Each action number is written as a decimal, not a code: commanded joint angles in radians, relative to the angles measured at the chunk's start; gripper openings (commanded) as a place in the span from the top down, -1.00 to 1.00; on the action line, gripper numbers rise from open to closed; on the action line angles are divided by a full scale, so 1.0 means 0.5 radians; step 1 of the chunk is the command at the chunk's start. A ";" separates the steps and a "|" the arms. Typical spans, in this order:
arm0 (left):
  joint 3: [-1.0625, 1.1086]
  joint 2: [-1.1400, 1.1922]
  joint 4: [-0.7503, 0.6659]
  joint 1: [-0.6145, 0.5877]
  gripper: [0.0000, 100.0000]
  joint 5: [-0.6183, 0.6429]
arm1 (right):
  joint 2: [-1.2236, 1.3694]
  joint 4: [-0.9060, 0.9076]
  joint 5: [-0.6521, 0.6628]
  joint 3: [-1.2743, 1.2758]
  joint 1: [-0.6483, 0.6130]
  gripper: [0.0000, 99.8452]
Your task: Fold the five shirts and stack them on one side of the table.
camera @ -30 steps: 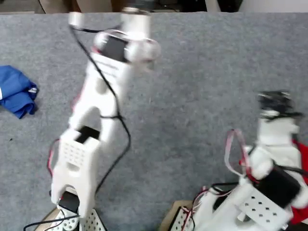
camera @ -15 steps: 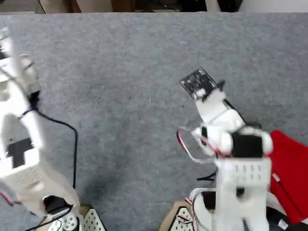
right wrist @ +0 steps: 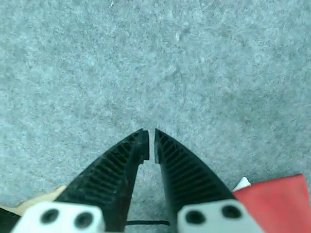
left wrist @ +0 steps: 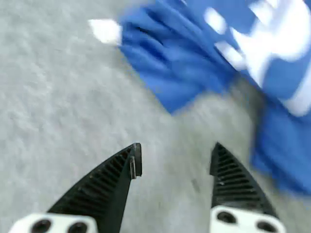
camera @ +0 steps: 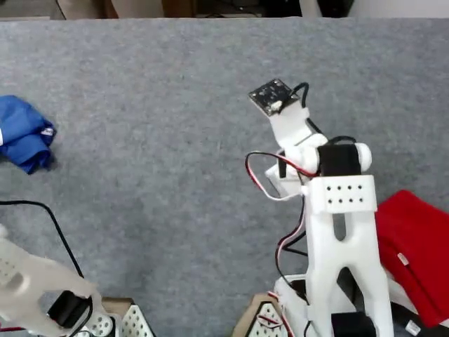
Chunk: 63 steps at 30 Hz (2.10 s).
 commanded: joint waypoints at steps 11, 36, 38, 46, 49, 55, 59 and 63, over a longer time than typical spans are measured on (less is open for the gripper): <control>-0.080 0.514 -0.657 -0.015 0.87 0.009 | -0.008 -0.031 -0.006 -0.060 -0.051 0.93; 0.316 -1.238 0.939 2.151 0.96 0.209 | -0.011 -0.025 -0.009 -0.002 0.130 0.93; 0.528 -1.438 0.779 2.507 0.96 0.230 | -0.011 -0.025 -0.009 0.002 0.232 0.93; 0.976 -1.889 0.071 3.440 0.95 0.233 | -0.011 -0.025 -0.003 0.002 0.588 0.93; 1.071 -1.919 -0.040 3.624 0.93 0.249 | -0.011 -0.025 0.064 0.002 0.674 0.93; 0.967 -1.941 0.282 3.422 0.46 0.675 | 0.002 -0.025 0.193 0.002 0.726 0.93; 0.700 -2.015 0.503 2.967 0.42 0.684 | 0.005 -0.031 0.203 0.002 0.695 0.93; 0.697 -2.070 0.519 2.378 0.42 0.559 | 0.008 -0.025 0.203 0.002 0.505 0.93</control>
